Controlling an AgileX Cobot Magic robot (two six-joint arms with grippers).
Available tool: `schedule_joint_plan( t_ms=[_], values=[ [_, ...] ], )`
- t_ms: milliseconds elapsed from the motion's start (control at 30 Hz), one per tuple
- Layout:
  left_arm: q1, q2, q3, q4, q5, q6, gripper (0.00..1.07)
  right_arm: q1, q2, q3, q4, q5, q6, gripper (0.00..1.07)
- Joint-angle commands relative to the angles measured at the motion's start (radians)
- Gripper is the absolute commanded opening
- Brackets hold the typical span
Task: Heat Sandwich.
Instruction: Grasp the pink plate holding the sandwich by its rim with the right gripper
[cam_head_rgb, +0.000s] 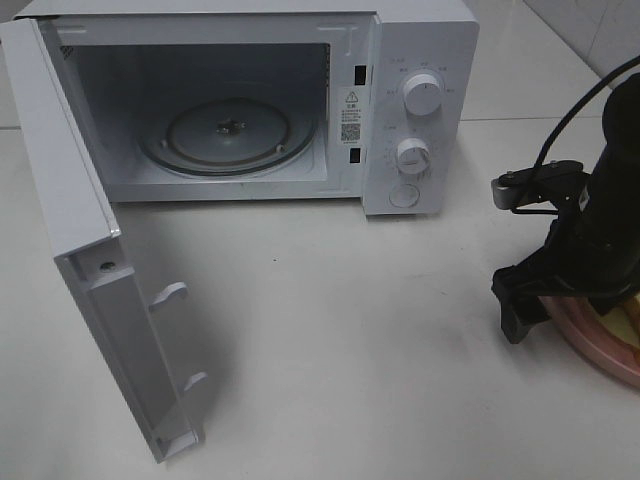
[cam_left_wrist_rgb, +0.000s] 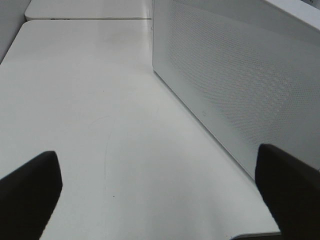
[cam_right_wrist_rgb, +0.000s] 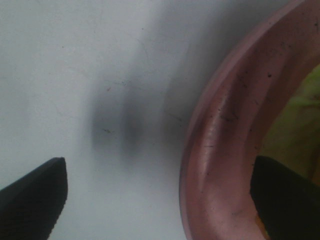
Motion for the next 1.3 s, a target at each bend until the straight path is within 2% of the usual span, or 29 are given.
schedule_joint_plan(
  t_ms=[33,367,500,567,633,667,733,767,800,833,867,900,933,967,1300],
  values=[
    [-0.001,-0.024,0.002,-0.005,-0.002,-0.006,1.01,-0.009,0.024,-0.001,-0.016,-0.018,-0.004,0.94],
    [-0.001,-0.024,0.002,-0.005,-0.002,-0.006,1.01,-0.009,0.085,-0.001,-0.023,-0.062,0.001,0.91],
    [-0.001,-0.024,0.002,-0.005,-0.002,-0.006,1.01,-0.009,0.085,-0.001,-0.028,-0.063,0.000,0.85],
    [-0.001,-0.024,0.002,-0.005,-0.002,-0.006,1.01,-0.009,0.085,-0.001,-0.032,-0.063,0.001,0.77],
    [-0.001,-0.024,0.002,-0.005,-0.002,-0.006,1.01,-0.009,0.085,-0.001,-0.056,-0.063,0.039,0.62],
    [-0.001,-0.024,0.002,-0.005,-0.002,-0.006,1.01,-0.009,0.085,-0.001,-0.056,-0.063,0.039,0.62],
    [-0.001,-0.024,0.002,-0.005,-0.002,-0.006,1.01,-0.009,0.090,-0.001,-0.087,-0.063,0.078,0.52],
    [-0.001,-0.024,0.002,-0.005,-0.002,-0.006,1.01,-0.009,0.104,-0.001,-0.119,-0.058,0.119,0.40],
    [-0.001,-0.024,0.002,-0.005,-0.002,-0.006,1.01,-0.009,0.113,-0.001,-0.133,-0.058,0.139,0.33],
    [-0.001,-0.024,0.002,-0.005,-0.002,-0.006,1.01,-0.009,0.113,-0.001,-0.133,-0.058,0.139,0.33],
    [-0.001,-0.024,0.002,-0.005,-0.002,-0.006,1.01,-0.009,0.119,-0.001,-0.139,-0.058,0.149,0.28],
    [-0.001,-0.024,0.002,-0.005,-0.002,-0.006,1.01,-0.009,0.123,-0.001,-0.142,-0.058,0.156,0.21],
    [-0.001,-0.024,0.002,-0.005,-0.002,-0.006,1.01,-0.009,0.125,-0.001,-0.147,-0.058,0.156,0.08],
    [-0.001,-0.024,0.002,-0.005,-0.002,-0.006,1.01,-0.009,0.125,-0.001,-0.155,-0.058,0.155,0.02],
    [-0.001,-0.024,0.002,-0.005,-0.002,-0.006,1.01,-0.009,0.125,-0.001,-0.161,-0.060,0.155,0.00]
  ],
)
